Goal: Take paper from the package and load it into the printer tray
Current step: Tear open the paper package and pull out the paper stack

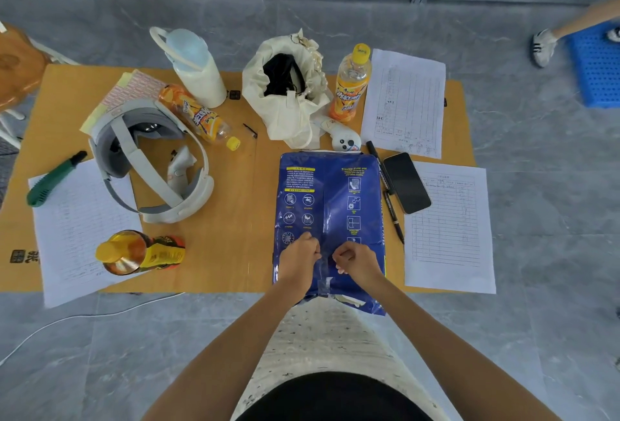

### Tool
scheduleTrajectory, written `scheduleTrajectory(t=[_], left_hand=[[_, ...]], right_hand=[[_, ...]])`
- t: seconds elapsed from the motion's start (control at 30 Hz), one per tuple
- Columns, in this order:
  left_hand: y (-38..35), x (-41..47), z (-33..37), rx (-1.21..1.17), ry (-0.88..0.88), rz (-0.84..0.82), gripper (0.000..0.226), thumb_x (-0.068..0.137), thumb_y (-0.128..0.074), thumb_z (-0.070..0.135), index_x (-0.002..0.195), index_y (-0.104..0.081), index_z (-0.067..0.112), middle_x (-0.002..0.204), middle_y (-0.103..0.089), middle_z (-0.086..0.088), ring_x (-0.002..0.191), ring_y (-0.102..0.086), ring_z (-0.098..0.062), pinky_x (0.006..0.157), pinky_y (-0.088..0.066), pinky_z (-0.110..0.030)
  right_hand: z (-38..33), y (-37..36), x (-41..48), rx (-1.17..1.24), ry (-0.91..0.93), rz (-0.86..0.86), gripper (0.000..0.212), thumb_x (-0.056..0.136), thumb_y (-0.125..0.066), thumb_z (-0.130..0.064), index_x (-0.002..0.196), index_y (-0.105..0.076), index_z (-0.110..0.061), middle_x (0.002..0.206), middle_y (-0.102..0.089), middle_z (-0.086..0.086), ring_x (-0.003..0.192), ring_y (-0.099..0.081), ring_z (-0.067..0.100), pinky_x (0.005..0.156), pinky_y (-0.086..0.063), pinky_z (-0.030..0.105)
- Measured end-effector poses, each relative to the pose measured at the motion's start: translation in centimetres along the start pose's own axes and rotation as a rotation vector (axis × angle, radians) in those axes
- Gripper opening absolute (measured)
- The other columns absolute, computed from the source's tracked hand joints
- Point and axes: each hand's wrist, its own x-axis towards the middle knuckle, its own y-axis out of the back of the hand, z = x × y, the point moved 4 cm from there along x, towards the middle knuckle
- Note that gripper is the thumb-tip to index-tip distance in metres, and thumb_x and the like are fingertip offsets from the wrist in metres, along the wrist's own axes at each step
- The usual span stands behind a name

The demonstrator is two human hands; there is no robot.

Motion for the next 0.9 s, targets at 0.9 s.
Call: scheduleTrajectory(t=[0.9], left_hand=[[-0.3, 0.3, -0.2, 0.020, 0.027, -0.082, 0.011, 0.089, -0.053, 0.009, 0.084, -0.061, 0.003, 0.100, -0.057, -0.010, 0.077, -0.061, -0.027, 0.066, -0.049, -0.036]], right_hand=[[0.7, 0.5, 0.1, 0.313, -0.144, 0.001, 0.021, 0.093, -0.047, -0.004, 0.079, -0.061, -0.010, 0.065, -0.064, 0.007, 0.055, -0.065, 0.016, 0.056, -0.057, 0.021]])
